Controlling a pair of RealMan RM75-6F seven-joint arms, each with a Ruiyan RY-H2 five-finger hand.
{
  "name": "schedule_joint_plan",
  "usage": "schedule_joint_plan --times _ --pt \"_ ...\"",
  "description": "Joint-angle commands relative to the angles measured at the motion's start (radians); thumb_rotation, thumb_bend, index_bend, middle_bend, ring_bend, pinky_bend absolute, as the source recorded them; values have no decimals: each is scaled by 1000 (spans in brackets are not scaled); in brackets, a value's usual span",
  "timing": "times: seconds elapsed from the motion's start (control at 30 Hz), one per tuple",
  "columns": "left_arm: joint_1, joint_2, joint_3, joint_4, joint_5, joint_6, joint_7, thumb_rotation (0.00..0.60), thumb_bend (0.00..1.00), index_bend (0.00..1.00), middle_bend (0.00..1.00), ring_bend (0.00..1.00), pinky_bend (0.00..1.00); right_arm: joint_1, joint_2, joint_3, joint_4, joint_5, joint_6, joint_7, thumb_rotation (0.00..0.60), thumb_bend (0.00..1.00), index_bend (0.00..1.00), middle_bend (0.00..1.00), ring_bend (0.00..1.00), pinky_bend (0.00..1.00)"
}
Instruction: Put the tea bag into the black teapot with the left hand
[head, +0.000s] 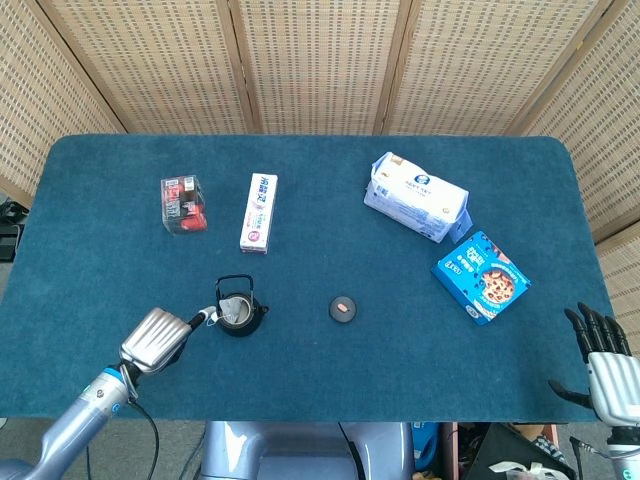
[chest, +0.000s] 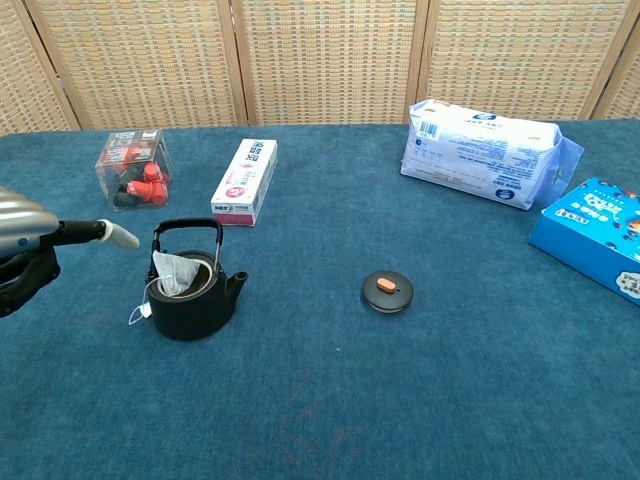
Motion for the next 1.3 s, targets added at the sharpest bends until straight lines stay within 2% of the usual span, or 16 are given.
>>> schedule_joint_plan --times 0.03,0.4,0.97,1.17,1.3 --pt "-42 -26 -15 14 -70 -43 27 600 1000 105 800 718 655 0 -1 0 1 1 -1 1 600 63 0 0 0 0" --pt "-121 -94 -12 61 -216 -69 87 600 1000 104 800 718 655 -1 0 0 2 6 -3 3 600 63 0 0 0 0" --pt "-213 -164 11 104 -346 -69 128 600 1000 105 800 718 655 -3 0 0 3 5 -1 4 600 63 0 0 0 0" --pt "-234 -171 22 96 -364 -61 129 600 1000 105 800 718 655 -6 0 0 3 6 2 6 600 63 0 0 0 0" --pt "-228 -158 27 73 -333 -28 111 600 1000 104 800 718 655 -7 0 0 5 6 3 8 600 63 0 0 0 0"
